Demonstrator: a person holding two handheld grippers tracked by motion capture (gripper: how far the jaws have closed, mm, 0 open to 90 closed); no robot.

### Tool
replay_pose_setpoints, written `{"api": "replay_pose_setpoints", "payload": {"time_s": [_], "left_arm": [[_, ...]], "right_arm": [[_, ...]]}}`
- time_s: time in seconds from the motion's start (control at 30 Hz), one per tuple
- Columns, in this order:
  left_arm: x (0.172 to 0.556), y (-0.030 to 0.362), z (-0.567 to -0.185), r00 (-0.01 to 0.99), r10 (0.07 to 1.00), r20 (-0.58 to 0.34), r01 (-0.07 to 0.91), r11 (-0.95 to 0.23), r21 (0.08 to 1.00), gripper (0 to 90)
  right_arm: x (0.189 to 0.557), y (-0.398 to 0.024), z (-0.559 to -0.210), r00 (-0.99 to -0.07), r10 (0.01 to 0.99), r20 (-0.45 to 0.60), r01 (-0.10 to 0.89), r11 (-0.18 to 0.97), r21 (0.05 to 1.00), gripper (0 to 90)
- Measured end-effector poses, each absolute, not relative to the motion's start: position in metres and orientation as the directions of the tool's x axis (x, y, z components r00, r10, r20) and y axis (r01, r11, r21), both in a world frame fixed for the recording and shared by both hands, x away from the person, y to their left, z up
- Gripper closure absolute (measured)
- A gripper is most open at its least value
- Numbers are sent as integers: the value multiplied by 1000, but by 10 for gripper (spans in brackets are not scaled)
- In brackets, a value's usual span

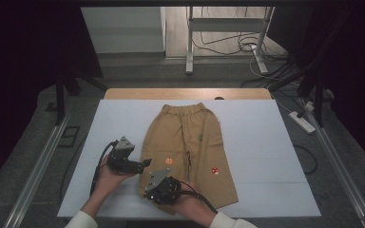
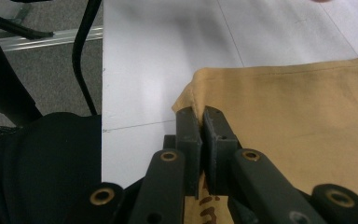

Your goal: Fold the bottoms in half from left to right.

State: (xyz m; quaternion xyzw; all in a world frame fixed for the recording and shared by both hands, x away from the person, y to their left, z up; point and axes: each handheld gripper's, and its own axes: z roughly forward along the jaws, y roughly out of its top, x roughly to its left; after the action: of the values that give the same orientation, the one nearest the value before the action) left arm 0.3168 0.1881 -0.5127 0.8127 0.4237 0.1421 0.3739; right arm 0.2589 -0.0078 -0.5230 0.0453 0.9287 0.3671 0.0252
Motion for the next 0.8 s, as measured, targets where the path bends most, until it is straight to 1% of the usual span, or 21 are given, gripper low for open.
{"api": "replay_pose_setpoints", "payload": {"time_s": [0.53, 0.8], "left_arm": [[352, 171, -510, 599, 798, -66, 589, -384, 711, 107], [370, 170, -509, 580, 811, -78, 607, -367, 705, 109]], "right_arm": [[259, -8, -525, -995, 104, 7, 80, 722, 687, 852], [260, -8, -525, -995, 103, 7, 80, 721, 688, 852]]}}
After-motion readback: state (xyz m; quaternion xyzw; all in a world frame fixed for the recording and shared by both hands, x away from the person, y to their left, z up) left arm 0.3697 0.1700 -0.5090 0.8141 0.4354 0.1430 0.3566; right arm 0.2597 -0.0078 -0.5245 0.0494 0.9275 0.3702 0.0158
